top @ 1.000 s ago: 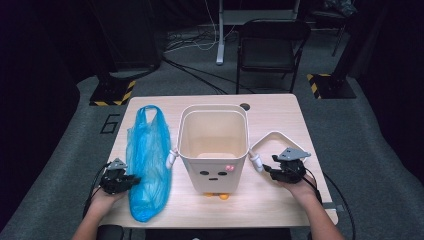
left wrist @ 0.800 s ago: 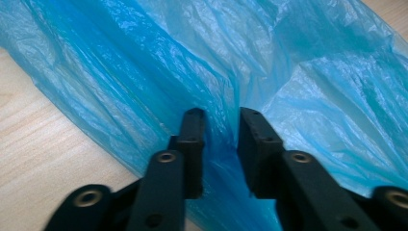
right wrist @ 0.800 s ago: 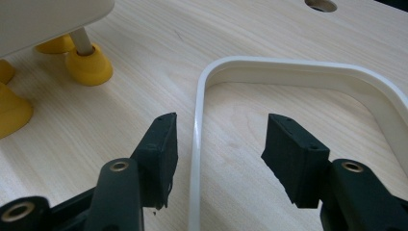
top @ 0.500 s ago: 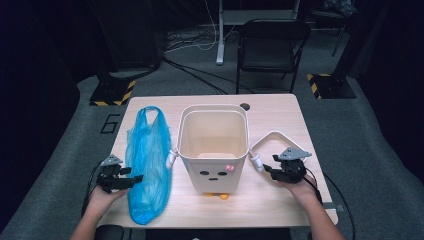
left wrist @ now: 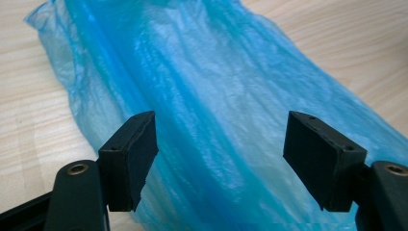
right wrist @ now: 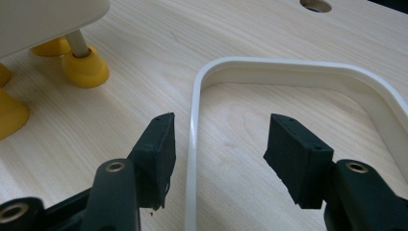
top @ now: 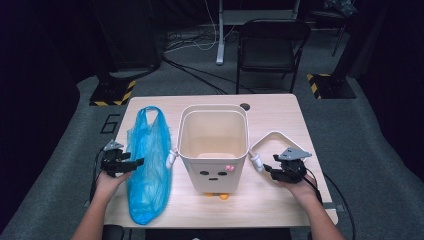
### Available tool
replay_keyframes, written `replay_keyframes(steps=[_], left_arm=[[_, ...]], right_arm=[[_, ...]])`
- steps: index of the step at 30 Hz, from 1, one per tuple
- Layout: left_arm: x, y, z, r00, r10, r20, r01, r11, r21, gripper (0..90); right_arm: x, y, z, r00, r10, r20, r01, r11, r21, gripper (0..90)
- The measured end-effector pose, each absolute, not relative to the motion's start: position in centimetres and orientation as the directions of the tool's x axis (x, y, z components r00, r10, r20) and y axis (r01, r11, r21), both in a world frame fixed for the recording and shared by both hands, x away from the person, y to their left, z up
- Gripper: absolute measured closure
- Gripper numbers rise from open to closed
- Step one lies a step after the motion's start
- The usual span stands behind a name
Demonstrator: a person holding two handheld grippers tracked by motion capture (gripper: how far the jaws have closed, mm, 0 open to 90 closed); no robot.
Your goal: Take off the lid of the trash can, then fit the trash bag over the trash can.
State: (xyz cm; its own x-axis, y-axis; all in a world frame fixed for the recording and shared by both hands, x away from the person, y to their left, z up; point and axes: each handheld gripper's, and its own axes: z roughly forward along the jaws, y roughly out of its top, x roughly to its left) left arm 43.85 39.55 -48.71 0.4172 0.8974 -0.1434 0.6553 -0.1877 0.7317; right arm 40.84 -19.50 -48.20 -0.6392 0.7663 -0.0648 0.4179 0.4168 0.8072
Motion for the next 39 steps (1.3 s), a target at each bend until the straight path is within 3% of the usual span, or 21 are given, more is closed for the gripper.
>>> replay_keyframes(steps=[7, 8, 12, 16, 39], left_arm=[[43.7, 40.2, -49.3, 0.377, 0.916, -0.135, 0.659, -0.162, 0.735, 22.4], [43.8, 40.2, -49.4, 0.362, 0.923, -0.131, 0.661, -0.155, 0.734, 14.6], [43.8, 40.2, -49.5, 0.346, 0.931, -0.112, 0.650, -0.153, 0.744, 12.6], [44.1, 39.9, -49.7, 0.347, 0.932, -0.106, 0.648, -0.156, 0.745, 0.0], [45.5, 39.4, -52.0, 0.300, 0.953, -0.054, 0.730, -0.193, 0.656, 0.0]], right_arm=[[40.8, -19.4, -48.1, -0.644, 0.762, -0.070, 0.410, 0.420, 0.809, 42.6], [40.8, -19.3, -48.1, -0.645, 0.761, -0.074, 0.406, 0.423, 0.810, 42.6], [40.8, -19.3, -48.1, -0.644, 0.762, -0.074, 0.405, 0.421, 0.812, 42.5], [40.9, -19.2, -48.2, -0.644, 0.762, -0.074, 0.411, 0.426, 0.806, 42.4], [40.8, -19.2, -48.1, -0.649, 0.756, -0.085, 0.400, 0.435, 0.806, 42.3]])
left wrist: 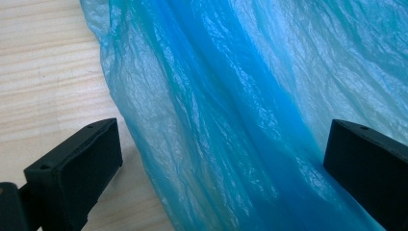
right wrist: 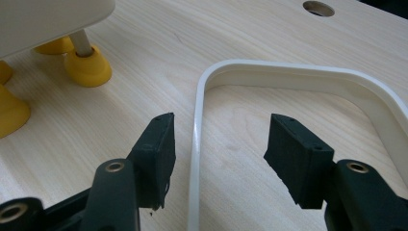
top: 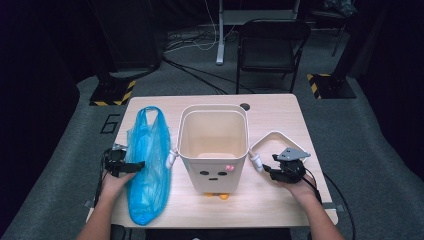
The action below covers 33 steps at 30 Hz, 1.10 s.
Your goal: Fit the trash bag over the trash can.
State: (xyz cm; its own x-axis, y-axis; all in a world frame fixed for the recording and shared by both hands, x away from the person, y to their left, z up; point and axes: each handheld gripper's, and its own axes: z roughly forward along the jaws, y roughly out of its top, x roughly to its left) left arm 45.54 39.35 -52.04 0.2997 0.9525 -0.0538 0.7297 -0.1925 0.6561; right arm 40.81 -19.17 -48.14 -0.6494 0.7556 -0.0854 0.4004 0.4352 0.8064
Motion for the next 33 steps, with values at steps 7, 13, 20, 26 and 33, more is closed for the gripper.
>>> replay_keyframes(steps=[7, 13, 20, 26, 33], left_arm=[[45.4, 38.9, -52.3, 0.277, 0.961, -0.012, 0.735, -0.204, 0.646, 0.0], [44.9, 38.9, -52.6, 0.269, 0.963, -0.009, 0.717, -0.194, 0.670, 0.1], [44.3, 38.6, -52.1, 0.328, 0.945, -0.004, 0.693, -0.238, 0.681, 19.2], [44.1, 38.7, -51.8, 0.334, 0.943, -0.008, 0.686, -0.237, 0.687, 34.5], [43.9, 38.4, -51.5, 0.392, 0.920, -0.009, 0.675, -0.281, 0.682, 58.6]], right_arm=[[40.8, -19.3, -48.1, -0.650, 0.756, -0.082, 0.401, 0.432, 0.808, 42.2], [40.8, -19.3, -48.2, -0.652, 0.753, -0.084, 0.403, 0.438, 0.804, 41.7], [40.8, -19.2, -48.2, -0.651, 0.754, -0.085, 0.404, 0.439, 0.802, 41.4], [40.8, -19.2, -48.3, -0.654, 0.752, -0.085, 0.401, 0.440, 0.803, 41.2], [40.8, -19.3, -48.3, -0.651, 0.754, -0.082, 0.404, 0.436, 0.804, 41.2]])
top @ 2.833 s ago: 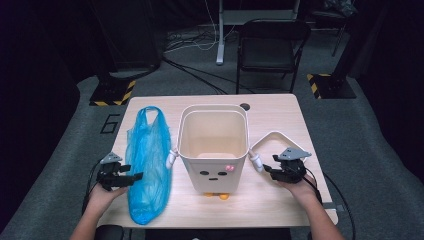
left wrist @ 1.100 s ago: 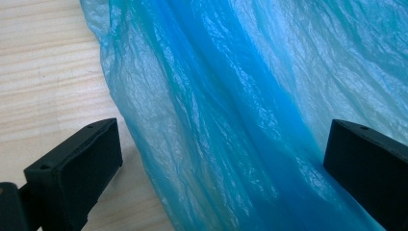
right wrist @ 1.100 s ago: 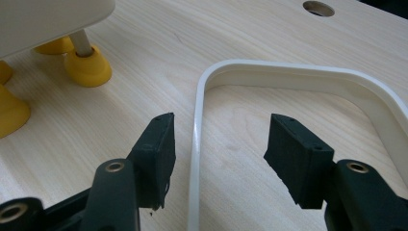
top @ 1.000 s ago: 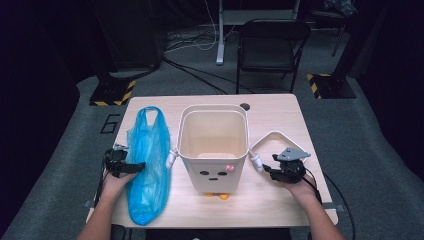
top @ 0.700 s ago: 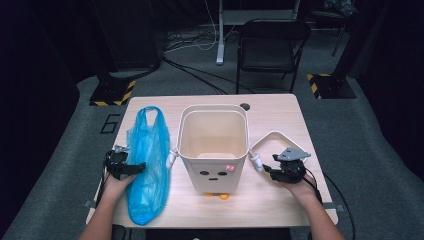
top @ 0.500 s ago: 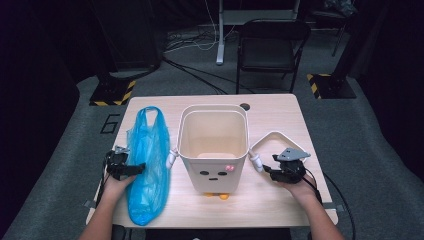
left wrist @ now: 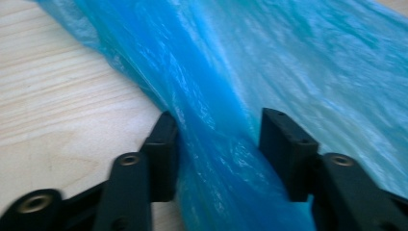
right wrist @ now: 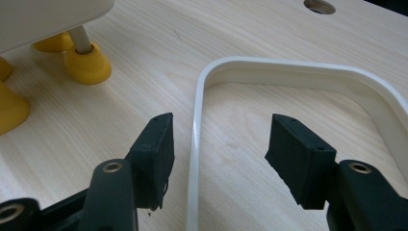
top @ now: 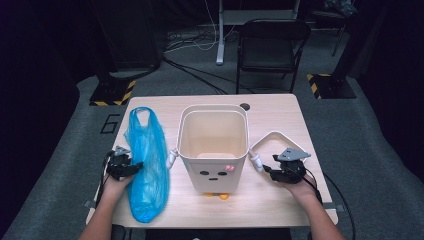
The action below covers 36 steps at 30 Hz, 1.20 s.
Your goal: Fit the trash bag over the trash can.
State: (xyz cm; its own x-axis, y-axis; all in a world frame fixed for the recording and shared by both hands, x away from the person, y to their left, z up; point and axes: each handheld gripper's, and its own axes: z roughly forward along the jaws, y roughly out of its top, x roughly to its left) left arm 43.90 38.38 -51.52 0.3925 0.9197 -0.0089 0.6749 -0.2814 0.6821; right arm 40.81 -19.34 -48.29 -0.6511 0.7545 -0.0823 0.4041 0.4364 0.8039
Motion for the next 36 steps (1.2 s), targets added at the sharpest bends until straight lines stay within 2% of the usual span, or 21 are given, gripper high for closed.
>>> replay_keyframes(steps=[8, 12, 29, 33, 36], left_arm=[[43.9, 38.4, -51.4, 0.428, 0.903, -0.035, 0.678, -0.295, 0.673, 77.0], [43.8, 38.6, -51.2, 0.446, 0.894, -0.038, 0.683, -0.312, 0.661, 83.2], [42.3, 38.3, -48.3, 0.507, 0.858, -0.084, 0.602, -0.282, 0.747, 85.0], [42.1, 38.1, -47.7, 0.514, 0.853, -0.088, 0.586, -0.274, 0.762, 84.8], [42.0, 37.9, -47.5, 0.520, 0.850, -0.087, 0.581, -0.278, 0.765, 84.4]], right_arm=[[40.9, -19.2, -48.4, -0.652, 0.754, -0.083, 0.409, 0.442, 0.798, 40.2], [40.9, -19.2, -48.3, -0.653, 0.751, -0.093, 0.406, 0.452, 0.794, 39.6], [40.5, -18.7, -47.6, -0.655, 0.746, -0.121, 0.387, 0.468, 0.795, 35.0], [40.4, -18.8, -47.2, -0.627, 0.767, -0.139, 0.378, 0.455, 0.806, 31.0], [40.4, -18.9, -46.8, -0.618, 0.775, -0.132, 0.374, 0.437, 0.818, 34.2]])
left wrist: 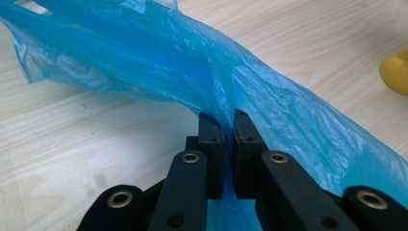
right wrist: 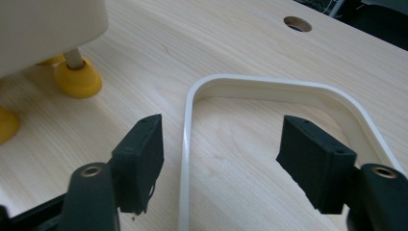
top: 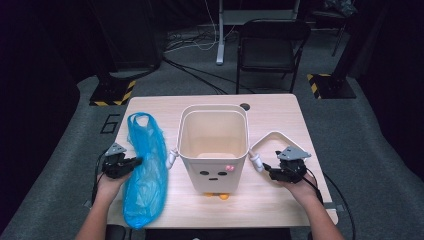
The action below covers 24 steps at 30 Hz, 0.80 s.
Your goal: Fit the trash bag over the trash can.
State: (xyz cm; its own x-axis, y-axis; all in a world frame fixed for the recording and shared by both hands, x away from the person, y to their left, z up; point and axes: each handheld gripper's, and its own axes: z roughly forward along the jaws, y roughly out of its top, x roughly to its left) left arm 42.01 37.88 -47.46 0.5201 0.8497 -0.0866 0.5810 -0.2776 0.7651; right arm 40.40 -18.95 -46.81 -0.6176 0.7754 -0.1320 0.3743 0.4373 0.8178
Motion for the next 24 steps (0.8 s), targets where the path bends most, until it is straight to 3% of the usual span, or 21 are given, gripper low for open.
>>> replay_keyframes(steps=[8, 11, 24], left_arm=[[41.9, 37.8, -46.6, 0.525, 0.848, -0.075, 0.578, -0.290, 0.763, 84.2], [41.8, 37.7, -46.0, 0.535, 0.842, -0.066, 0.575, -0.306, 0.759, 84.5], [41.4, 36.6, -43.1, 0.606, 0.793, -0.060, 0.522, -0.340, 0.782, 84.6]], right_arm=[[40.1, -19.0, -45.8, -0.620, 0.768, -0.158, 0.337, 0.443, 0.831, 35.5], [40.1, -19.2, -45.5, -0.640, 0.757, -0.134, 0.345, 0.439, 0.830, 39.8], [40.5, -20.1, -44.2, -0.672, 0.740, -0.011, 0.393, 0.370, 0.842, 42.9]])
